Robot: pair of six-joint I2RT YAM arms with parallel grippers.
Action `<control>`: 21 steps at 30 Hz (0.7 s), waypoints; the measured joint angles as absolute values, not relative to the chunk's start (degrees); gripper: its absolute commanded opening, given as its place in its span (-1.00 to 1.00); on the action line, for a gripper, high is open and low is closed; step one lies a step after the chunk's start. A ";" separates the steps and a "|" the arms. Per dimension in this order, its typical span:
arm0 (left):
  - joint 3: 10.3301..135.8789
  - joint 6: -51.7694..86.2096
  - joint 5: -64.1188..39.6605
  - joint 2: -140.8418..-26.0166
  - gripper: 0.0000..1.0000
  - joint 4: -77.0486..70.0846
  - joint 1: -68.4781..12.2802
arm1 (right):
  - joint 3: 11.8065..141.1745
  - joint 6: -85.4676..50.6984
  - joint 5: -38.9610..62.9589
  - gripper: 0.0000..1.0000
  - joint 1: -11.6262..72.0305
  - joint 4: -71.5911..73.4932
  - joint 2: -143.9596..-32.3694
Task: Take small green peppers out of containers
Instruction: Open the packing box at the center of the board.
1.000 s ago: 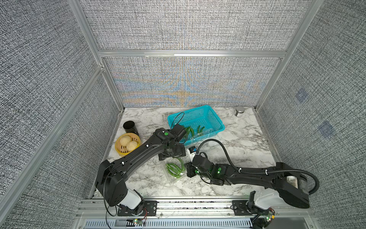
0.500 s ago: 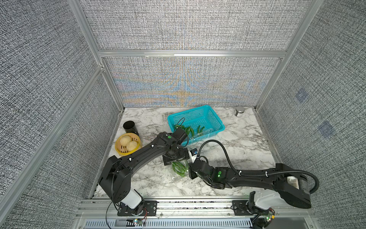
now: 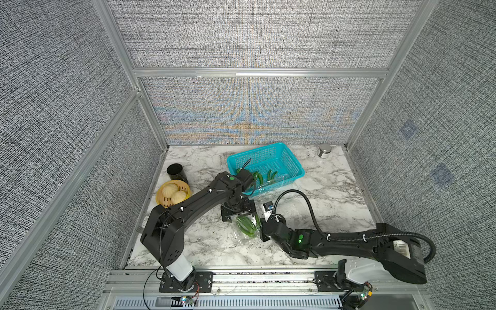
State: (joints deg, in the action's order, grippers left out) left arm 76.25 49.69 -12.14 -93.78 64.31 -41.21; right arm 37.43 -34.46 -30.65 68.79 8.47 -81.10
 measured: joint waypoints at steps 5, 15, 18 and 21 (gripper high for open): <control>77.52 48.36 -11.70 -92.75 0.85 67.68 -39.99 | 37.43 -35.24 -31.03 -1.00 68.75 8.45 -81.95; 73.17 46.57 -8.84 -87.22 0.79 72.05 -36.23 | 36.93 -37.54 -30.04 -1.00 67.40 8.27 -83.00; 71.81 46.37 -7.35 -84.49 0.78 72.93 -34.44 | 36.45 -38.70 -29.17 -1.00 66.67 7.99 -82.32; 71.77 45.12 -5.69 -82.72 0.79 73.93 -31.92 | 36.29 -40.01 -27.73 -1.00 66.11 7.97 -81.80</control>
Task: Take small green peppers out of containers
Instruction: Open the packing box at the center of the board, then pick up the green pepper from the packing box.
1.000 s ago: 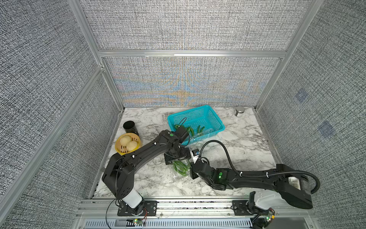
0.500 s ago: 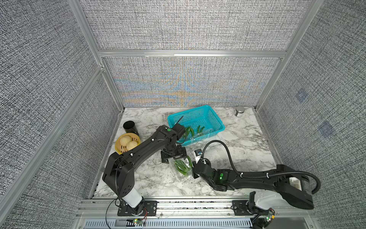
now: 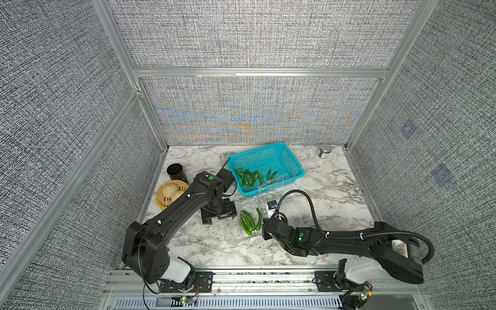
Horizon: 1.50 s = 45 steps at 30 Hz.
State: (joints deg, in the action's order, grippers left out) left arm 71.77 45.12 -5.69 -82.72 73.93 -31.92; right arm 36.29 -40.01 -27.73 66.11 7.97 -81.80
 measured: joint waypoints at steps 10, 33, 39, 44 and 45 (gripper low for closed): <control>75.88 40.86 1.50 -81.21 0.76 78.83 -27.62 | 34.59 -45.82 -21.87 -0.34 64.95 10.09 -82.21; 81.78 50.96 -9.13 -100.07 0.17 57.93 -44.80 | 27.27 -45.80 -19.84 0.47 62.33 9.10 -63.40; 80.27 52.58 -9.41 -104.16 0.15 54.39 -47.11 | 23.57 -45.06 -20.80 0.46 59.51 3.81 -55.11; 80.05 52.93 -9.32 -107.22 0.04 50.78 -48.75 | 22.24 -45.04 -20.47 0.46 58.35 1.80 -53.74; 79.57 53.01 -9.34 -107.72 0.03 50.15 -48.77 | 22.22 -45.04 -20.14 0.46 58.15 1.76 -53.93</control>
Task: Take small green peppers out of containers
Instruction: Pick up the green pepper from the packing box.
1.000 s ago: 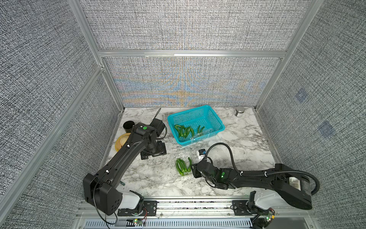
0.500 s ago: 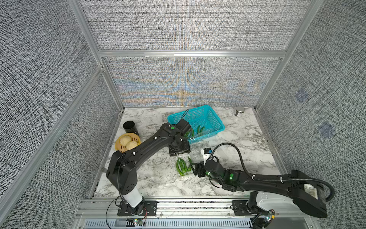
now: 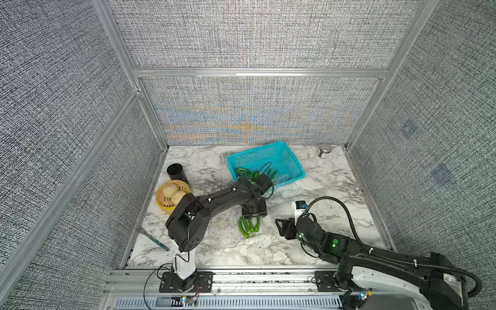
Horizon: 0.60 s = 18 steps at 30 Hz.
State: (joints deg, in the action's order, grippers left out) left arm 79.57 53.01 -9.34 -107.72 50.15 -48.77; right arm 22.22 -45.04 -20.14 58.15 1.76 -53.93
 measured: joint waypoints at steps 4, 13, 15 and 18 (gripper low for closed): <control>77.69 53.67 -9.37 -107.96 -0.02 50.63 -48.99 | 22.22 -45.04 -19.44 0.46 58.11 1.76 -55.05; 77.93 54.22 -8.62 -105.89 -0.02 51.68 -49.04 | 22.83 -44.82 -18.46 0.46 57.43 1.98 -57.01; 78.32 54.22 -8.47 -105.60 -0.02 52.45 -49.10 | 23.09 -44.62 -18.11 0.46 57.41 2.00 -57.32; 78.59 54.19 -8.51 -104.68 -0.02 54.17 -49.25 | 23.20 -44.40 -17.80 0.46 57.36 2.09 -57.49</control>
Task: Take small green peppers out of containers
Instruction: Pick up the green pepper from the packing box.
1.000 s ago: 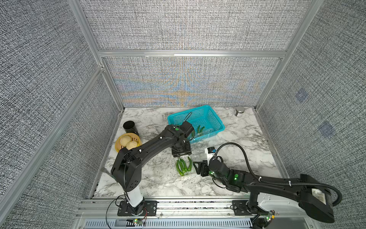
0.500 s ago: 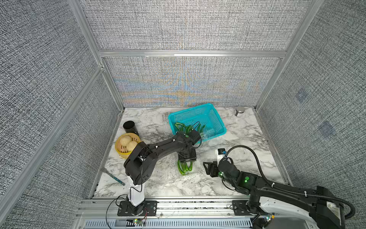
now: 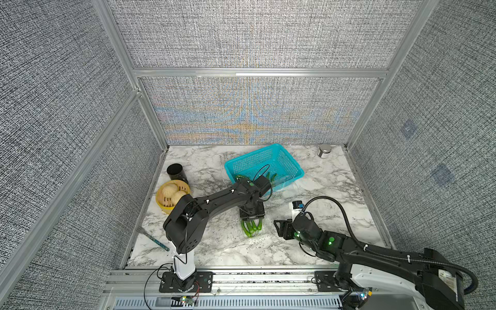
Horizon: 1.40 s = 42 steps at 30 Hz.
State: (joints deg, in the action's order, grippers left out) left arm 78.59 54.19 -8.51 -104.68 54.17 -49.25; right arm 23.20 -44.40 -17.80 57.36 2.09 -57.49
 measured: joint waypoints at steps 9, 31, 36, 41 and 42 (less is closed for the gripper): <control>79.40 54.43 -6.98 -102.26 -0.02 57.19 -51.05 | 23.20 -44.18 -17.58 0.46 57.06 2.09 -57.76; 73.71 55.07 2.48 -105.51 -0.27 47.35 -55.77 | 21.89 -44.45 -17.82 0.46 56.69 1.45 -53.98; 72.49 55.55 2.98 -107.04 -0.41 46.17 -56.03 | 21.89 -44.45 -17.82 0.46 56.69 1.45 -54.15; 72.18 56.16 3.03 -107.18 -0.71 45.95 -56.05 | 21.89 -44.42 -17.85 0.46 56.69 0.99 -53.87; 72.25 56.23 3.03 -107.22 -0.79 46.02 -56.05 | 21.89 -44.42 -17.85 0.46 56.69 0.75 -53.76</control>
State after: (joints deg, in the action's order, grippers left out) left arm 72.25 56.23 3.03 -107.22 46.02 -56.05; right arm 21.89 -44.42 -17.85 56.69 0.75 -53.76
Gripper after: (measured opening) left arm 0.166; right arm 0.732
